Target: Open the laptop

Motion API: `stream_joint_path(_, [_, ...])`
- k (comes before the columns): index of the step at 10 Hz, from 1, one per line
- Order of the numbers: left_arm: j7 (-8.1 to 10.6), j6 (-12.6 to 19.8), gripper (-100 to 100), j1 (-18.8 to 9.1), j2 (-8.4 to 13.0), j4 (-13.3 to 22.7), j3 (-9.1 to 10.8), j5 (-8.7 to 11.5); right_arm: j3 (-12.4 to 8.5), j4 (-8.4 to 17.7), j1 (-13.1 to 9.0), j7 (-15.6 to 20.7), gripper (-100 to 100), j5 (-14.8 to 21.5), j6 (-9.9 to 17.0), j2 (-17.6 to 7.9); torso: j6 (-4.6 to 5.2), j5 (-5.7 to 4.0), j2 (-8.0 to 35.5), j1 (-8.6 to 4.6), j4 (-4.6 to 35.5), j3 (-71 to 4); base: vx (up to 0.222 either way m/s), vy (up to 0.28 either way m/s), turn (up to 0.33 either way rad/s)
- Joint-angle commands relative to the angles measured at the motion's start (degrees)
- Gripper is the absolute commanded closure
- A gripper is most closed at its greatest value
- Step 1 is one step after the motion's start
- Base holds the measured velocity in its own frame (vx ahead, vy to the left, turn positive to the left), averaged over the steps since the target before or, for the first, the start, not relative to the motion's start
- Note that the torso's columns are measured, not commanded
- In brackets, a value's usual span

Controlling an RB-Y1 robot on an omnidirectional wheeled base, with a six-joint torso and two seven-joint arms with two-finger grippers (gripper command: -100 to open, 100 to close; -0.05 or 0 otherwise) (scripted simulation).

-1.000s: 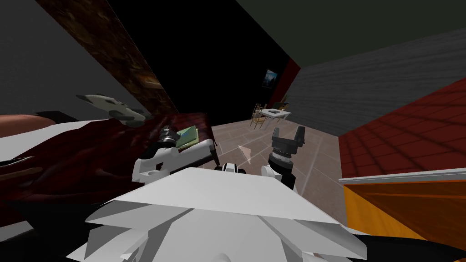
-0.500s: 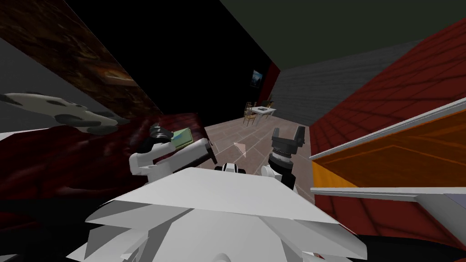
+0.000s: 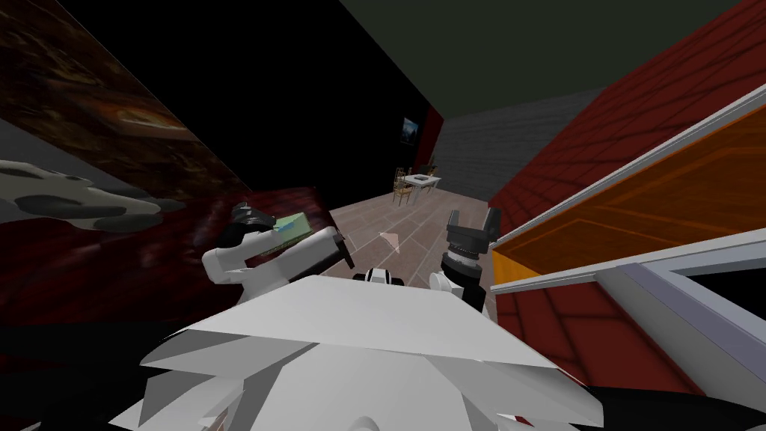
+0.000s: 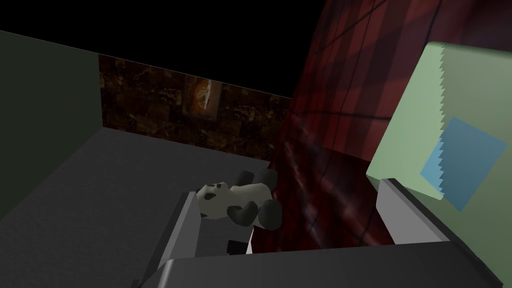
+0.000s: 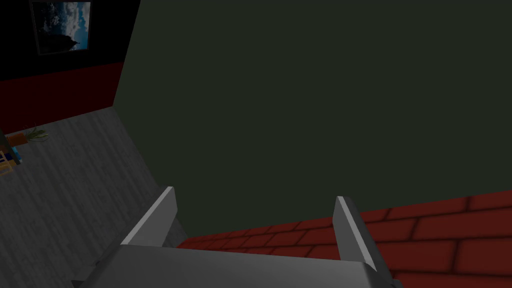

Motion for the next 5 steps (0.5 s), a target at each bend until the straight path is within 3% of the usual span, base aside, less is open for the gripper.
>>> stream_joint_path(1, [0.0,-0.01,0,0.02,0.0,-0.01,-0.01,0.01,0.0,0.0,0.0,0.0,0,0.0,0.0,0.0,0.03,-0.01,-0.03,-0.03,-0.02,-0.03,-0.006,0.0,0.0])
stream_joint_path(5, [0.0,-0.01,0,0.02,0.0,-0.01,0.0,0.01,0.0,0.0,0.01,0.0,0,0.0,0.0,0.0,0.04,-0.03,0.25,-0.09,0.07,0.15,0.0,0.0,0.0])
